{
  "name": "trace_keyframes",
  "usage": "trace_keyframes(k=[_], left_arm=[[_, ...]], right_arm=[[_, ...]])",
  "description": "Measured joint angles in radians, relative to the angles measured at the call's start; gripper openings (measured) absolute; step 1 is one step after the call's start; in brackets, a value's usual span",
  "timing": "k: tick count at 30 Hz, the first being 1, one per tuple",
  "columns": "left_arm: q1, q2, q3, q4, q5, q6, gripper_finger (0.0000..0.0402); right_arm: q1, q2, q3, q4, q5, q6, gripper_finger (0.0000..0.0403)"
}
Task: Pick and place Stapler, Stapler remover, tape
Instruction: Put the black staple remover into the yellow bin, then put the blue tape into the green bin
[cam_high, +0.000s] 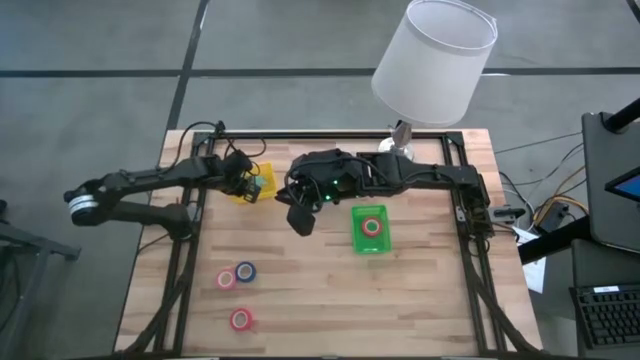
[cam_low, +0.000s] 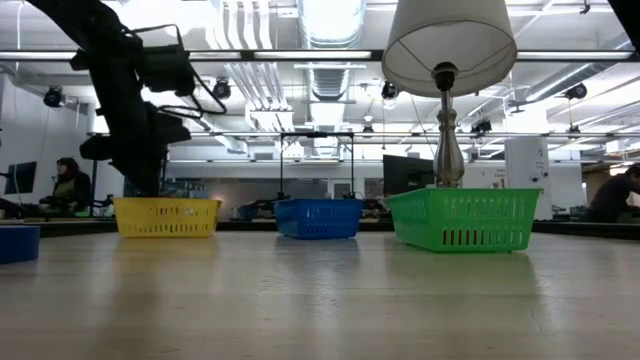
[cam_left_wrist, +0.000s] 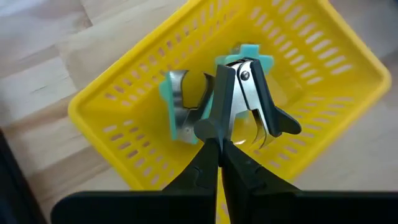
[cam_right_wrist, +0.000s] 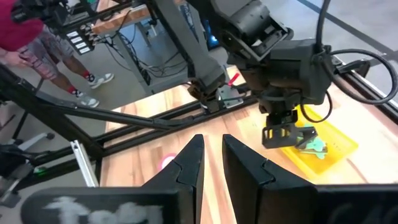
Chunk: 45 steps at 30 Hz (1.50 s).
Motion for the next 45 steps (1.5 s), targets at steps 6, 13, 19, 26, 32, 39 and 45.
trace_keyframes(k=[6,13,19,26,32,39,45], left_arm=[[0.003,0.002,-0.004,0.004,-0.001,0.018,0.0021],[0.003,0.002,-0.003,0.004,-0.002,0.02,0.0095],[0.0,-0.009,0.076,-0.089,0.072,0.026,0.0166],[-0.089,-0.073,0.164,-0.042,0.527,0.207,0.0183],[-0.242,-0.082,0.159,-0.086,0.619,0.185,0.0181],[-0.523,-0.078,0.092,-0.099,0.599,0.261,0.0181],[-0.728,-0.056,-0.008,-0.078,0.461,0.2,0.0179]], right_arm=[[0.002,0.0,0.0,0.0,0.002,0.013,0.0052],[0.002,0.0,0.0,0.006,0.003,0.027,0.0052],[0.002,0.0,0.0,0.006,0.003,0.034,0.0052],[0.001,0.0,0.0,0.006,0.003,0.027,0.0052],[-0.003,0.0,0.0,0.006,0.003,0.013,0.0052],[-0.002,0.0,0.0,0.005,0.003,0.039,0.0052],[-0.003,0.0,0.0,0.006,0.014,0.075,0.0052]])
